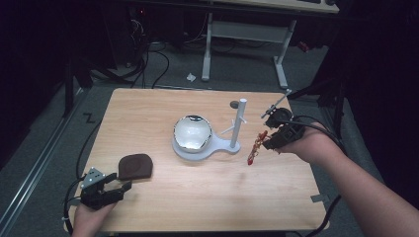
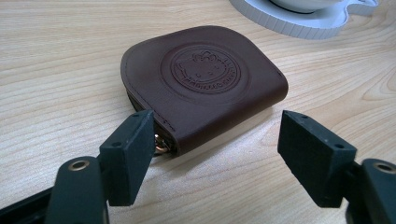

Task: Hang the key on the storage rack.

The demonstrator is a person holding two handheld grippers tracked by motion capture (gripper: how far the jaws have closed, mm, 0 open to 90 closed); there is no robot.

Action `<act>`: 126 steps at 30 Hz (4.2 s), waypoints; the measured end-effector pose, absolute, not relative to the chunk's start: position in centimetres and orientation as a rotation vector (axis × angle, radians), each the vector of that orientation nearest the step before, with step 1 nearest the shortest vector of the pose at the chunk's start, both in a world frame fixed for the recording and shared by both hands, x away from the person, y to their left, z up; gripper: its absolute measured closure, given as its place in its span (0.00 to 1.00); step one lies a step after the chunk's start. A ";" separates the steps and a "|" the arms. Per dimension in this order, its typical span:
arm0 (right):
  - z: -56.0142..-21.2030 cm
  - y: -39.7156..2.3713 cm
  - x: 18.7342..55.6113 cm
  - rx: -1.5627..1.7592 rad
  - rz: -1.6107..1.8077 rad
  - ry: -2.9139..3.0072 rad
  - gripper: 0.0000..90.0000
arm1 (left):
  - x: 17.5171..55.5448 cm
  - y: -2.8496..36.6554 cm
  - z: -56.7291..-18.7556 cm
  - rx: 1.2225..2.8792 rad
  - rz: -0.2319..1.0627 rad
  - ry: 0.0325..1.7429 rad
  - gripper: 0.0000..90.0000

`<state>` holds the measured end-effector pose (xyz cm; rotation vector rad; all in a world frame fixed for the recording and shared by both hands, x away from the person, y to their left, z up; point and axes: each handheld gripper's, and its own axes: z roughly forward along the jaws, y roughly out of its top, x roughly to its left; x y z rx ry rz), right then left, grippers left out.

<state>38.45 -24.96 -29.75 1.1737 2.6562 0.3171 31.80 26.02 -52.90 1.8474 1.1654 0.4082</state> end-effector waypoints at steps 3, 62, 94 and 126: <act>-29.2 -24.8 38.7 1.172 0.333 2.648 0.74 | 31.8 26.0 -52.9 1.846 0.405 1.167 0.31; -28.4 -23.6 41.6 1.172 0.426 2.554 0.74 | 31.9 26.2 -53.0 1.840 0.386 1.167 0.31; -38.3 -25.0 43.5 1.332 0.558 2.549 0.70 | 31.9 26.2 -53.1 1.848 0.383 1.170 0.31; -40.0 -27.8 38.1 1.361 0.637 2.468 0.67 | 31.9 25.6 -53.2 1.867 0.385 1.158 0.31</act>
